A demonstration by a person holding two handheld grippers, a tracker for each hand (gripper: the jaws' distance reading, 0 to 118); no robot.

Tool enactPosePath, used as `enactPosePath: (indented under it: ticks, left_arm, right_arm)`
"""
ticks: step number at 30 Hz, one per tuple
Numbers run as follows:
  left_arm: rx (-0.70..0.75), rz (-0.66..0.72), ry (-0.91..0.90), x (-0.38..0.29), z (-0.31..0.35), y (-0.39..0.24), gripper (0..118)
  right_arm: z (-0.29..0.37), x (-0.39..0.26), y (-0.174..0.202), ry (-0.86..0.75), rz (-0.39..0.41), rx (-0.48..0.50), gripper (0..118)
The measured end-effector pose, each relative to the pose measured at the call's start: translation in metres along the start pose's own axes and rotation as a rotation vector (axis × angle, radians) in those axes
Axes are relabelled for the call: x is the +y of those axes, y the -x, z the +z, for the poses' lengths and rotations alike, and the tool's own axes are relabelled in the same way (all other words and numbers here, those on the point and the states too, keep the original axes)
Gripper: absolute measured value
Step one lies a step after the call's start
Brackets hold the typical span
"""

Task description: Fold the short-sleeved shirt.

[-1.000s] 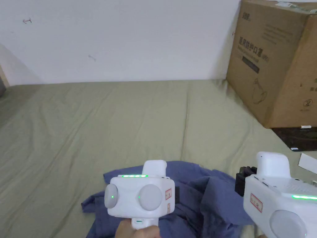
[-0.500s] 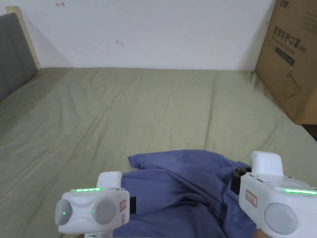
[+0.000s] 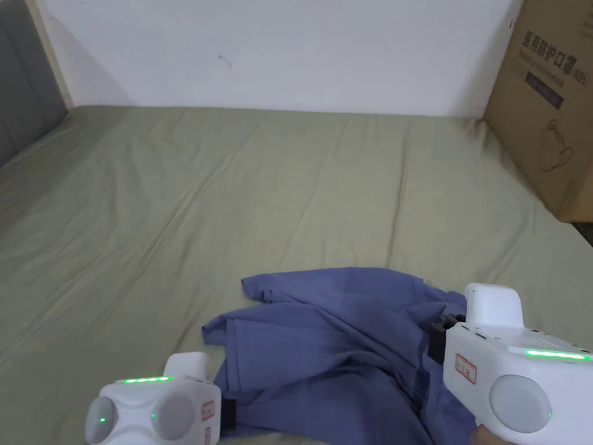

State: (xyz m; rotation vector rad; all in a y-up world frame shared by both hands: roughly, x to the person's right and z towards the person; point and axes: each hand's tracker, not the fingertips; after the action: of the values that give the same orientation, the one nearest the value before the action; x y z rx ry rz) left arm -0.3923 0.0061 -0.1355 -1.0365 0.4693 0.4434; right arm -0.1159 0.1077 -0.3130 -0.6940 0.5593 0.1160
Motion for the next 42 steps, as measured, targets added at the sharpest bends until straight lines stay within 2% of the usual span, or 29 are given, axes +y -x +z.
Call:
enactPosePath:
  ticks: [2,3,6,8,11,13,14,16,17,20,23,26,28,29,30,31,32,33,36,40,42]
  left_arm:
    - [0.008,-0.035,0.014,0.002,0.001,-0.006,8]
    - [-0.012,-0.019,0.010,0.004,0.005,-0.004,6]
    - [-0.035,-0.013,0.027,0.008,0.010,0.000,6]
    - [-0.035,-0.006,0.018,0.009,0.021,-0.002,6]
    - [-0.031,-0.035,-0.007,0.013,0.032,-0.005,6]
    - [-0.036,-0.043,-0.012,0.016,0.038,-0.007,6]
    - [-0.037,-0.043,-0.015,0.017,0.039,-0.007,6]
    - [-0.043,-0.043,-0.016,0.018,0.042,-0.006,6]
    - [-0.045,-0.040,-0.010,0.021,0.041,-0.006,6]
    - [-0.042,-0.023,-0.007,0.028,0.040,-0.008,6]
    - [-0.030,-0.032,0.006,0.031,0.036,-0.009,6]
    - [-0.032,-0.007,0.029,0.031,0.033,-0.007,6]
    - [-0.030,-0.009,0.033,0.033,0.030,-0.008,6]
    - [-0.027,-0.014,0.036,0.033,0.030,-0.009,6]
    - [-0.025,-0.020,0.034,0.033,0.030,-0.010,6]
    - [-0.024,-0.021,0.036,0.034,0.030,-0.010,6]
    - [-0.025,-0.021,0.036,0.034,0.031,-0.010,6]
    - [-0.027,-0.021,0.032,0.035,0.031,-0.011,6]
    - [-0.029,-0.010,0.026,0.035,0.032,-0.010,6]
    - [-0.050,0.013,-0.002,0.038,0.050,-0.006,6]
    - [-0.042,-0.008,-0.036,0.043,0.061,-0.005,6]
  right_arm:
    - [-0.005,0.000,0.000,0.017,-0.011,0.010,0]
    - [-0.007,0.000,0.000,0.022,-0.010,0.017,0]
    - [-0.013,0.004,0.001,0.034,0.007,0.023,0]
    - [-0.020,0.013,0.000,0.043,0.024,0.064,0]
    - [-0.041,0.043,-0.001,0.078,0.008,0.154,1]
    - [-0.065,0.062,0.004,0.062,0.038,0.187,9]
    - [-0.078,0.071,0.008,0.083,0.064,0.209,32]
    - [-0.117,0.089,0.018,0.160,0.124,0.244,98]
    - [-0.134,0.096,0.022,0.170,0.124,0.259,100]
    - [-0.196,0.110,0.040,0.253,0.142,0.244,100]
    - [-0.249,0.108,0.056,0.351,0.230,0.194,99]
    - [-0.281,0.097,0.064,0.382,0.274,0.197,96]
    - [-0.296,0.084,0.064,0.464,0.297,0.165,93]
    - [-0.291,0.084,0.064,0.421,0.288,0.179,89]
    - [-0.284,0.088,0.066,0.408,0.295,0.180,79]
    - [-0.276,0.088,0.065,0.384,0.321,0.199,52]
    - [-0.272,0.090,0.066,0.369,0.350,0.198,17]
    - [-0.269,0.091,0.067,0.358,0.365,0.194,3]
    - [-0.266,0.093,0.066,0.387,0.349,0.185,3]
    - [-0.241,0.116,0.046,0.348,0.191,0.201,3]
    - [-0.218,0.136,0.034,0.280,0.173,0.189,3]
